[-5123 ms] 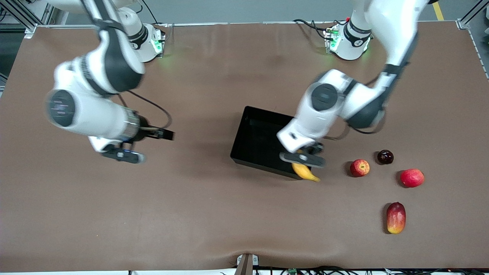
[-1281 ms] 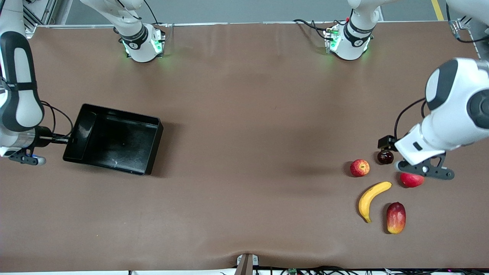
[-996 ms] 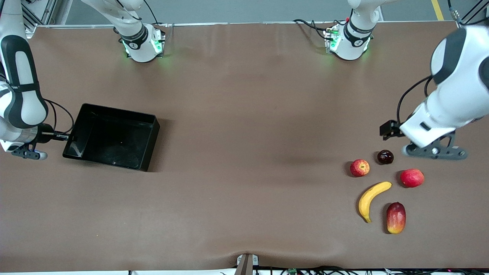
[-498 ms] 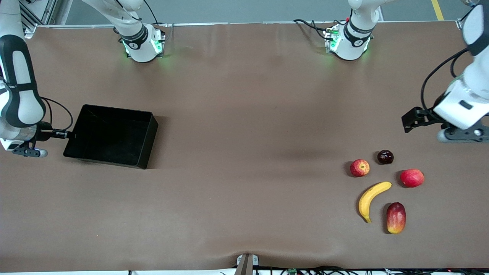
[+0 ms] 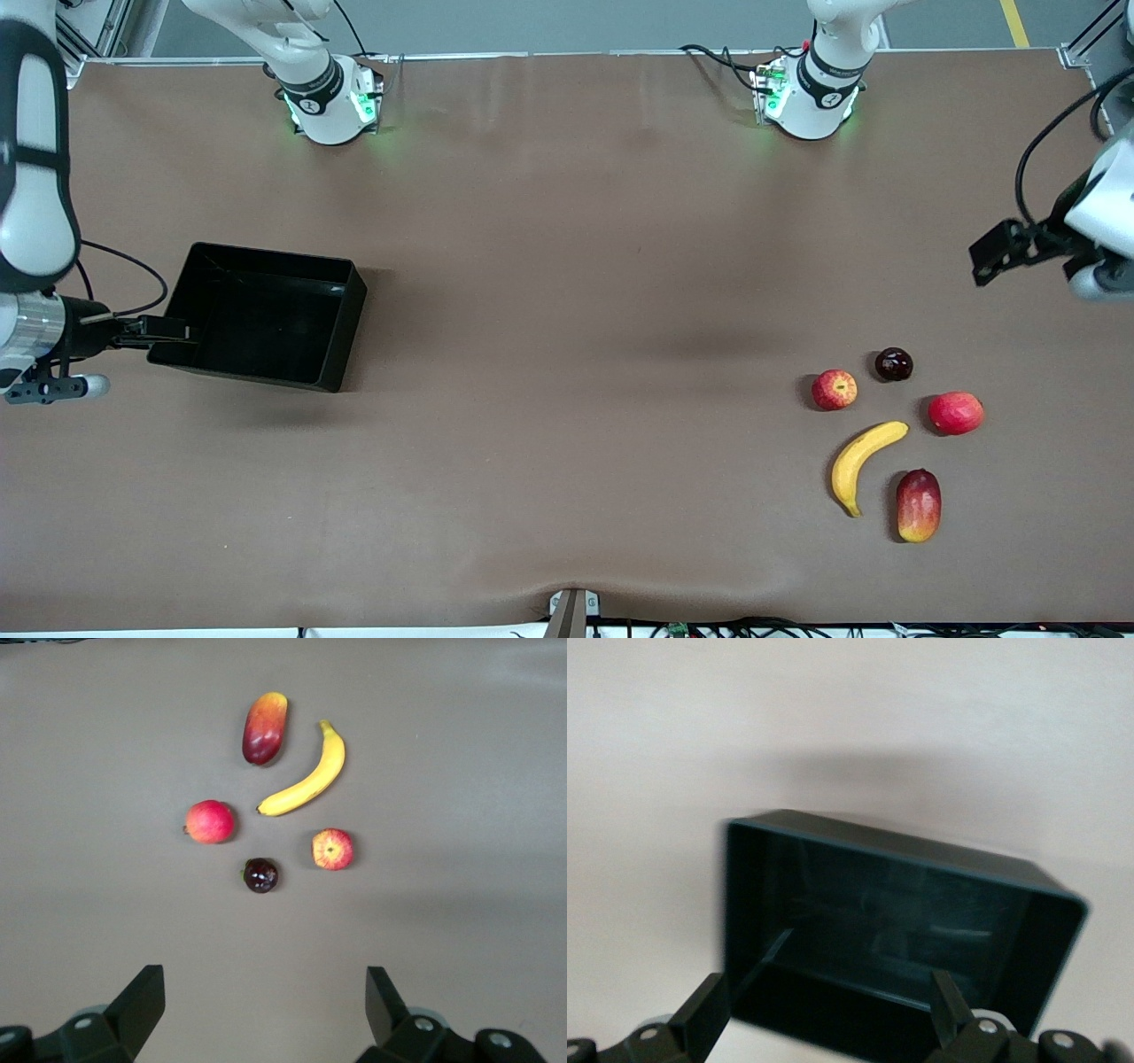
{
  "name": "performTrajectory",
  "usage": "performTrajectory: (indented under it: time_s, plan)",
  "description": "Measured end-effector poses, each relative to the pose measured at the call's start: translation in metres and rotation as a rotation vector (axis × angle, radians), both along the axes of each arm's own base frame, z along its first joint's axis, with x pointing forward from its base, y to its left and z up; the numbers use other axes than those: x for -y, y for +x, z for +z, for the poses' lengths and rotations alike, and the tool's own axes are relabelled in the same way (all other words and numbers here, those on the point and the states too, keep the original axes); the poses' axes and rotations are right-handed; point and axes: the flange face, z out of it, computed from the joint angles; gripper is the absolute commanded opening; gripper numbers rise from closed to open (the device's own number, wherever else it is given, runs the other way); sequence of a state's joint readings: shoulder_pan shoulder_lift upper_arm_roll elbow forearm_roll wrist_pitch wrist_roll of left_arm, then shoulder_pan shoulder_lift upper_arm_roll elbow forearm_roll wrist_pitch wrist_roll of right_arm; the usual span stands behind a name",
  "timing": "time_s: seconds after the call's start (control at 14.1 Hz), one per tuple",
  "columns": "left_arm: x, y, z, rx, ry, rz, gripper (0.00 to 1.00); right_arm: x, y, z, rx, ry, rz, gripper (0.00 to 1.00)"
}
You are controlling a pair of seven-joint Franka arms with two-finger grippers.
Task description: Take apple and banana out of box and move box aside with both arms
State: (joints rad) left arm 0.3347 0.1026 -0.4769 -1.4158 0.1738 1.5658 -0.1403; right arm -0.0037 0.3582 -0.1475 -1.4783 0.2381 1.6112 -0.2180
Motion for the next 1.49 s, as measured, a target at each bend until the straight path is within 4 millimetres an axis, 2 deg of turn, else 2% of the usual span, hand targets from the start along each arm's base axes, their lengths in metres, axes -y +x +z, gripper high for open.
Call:
performTrajectory:
  time_s: [0.07,0.14,0.28,0.5,0.71,0.85,1.0,1.21,1.49]
  plan:
    - [0.003,-0.008,0.008,-0.003,0.005,0.001,1.0,-0.03,0.002,0.037,0.0,-0.012,-0.025,1.0]
    - [0.005,-0.014,0.012,-0.011,0.0,0.005,1.0,-0.056,0.0,0.066,-0.003,-0.023,-0.044,1.0]
    - [0.005,-0.023,0.014,-0.024,-0.032,0.02,1.0,-0.087,-0.007,0.101,0.017,-0.03,-0.049,1.0]
    - [-0.002,-0.032,0.01,-0.04,-0.062,0.039,1.0,-0.106,-0.028,0.142,0.034,-0.038,-0.062,1.0]
    - [0.002,-0.043,0.01,-0.033,-0.059,0.032,1.0,-0.12,-0.05,0.162,0.017,-0.212,-0.073,1.0]
    - [0.002,-0.047,0.009,-0.032,-0.057,0.031,1.0,-0.111,-0.053,0.169,0.016,-0.278,-0.097,1.0]
    - [0.002,-0.047,0.006,-0.037,-0.057,0.029,1.0,-0.083,-0.057,0.182,0.02,-0.28,-0.135,1.0]
    - [0.002,-0.047,0.001,-0.046,-0.055,0.028,1.0,-0.065,-0.074,0.196,0.031,-0.258,-0.083,1.0]
    - [0.005,-0.047,-0.002,-0.052,-0.055,0.022,1.0,-0.055,-0.097,0.185,0.105,-0.226,-0.047,1.0]
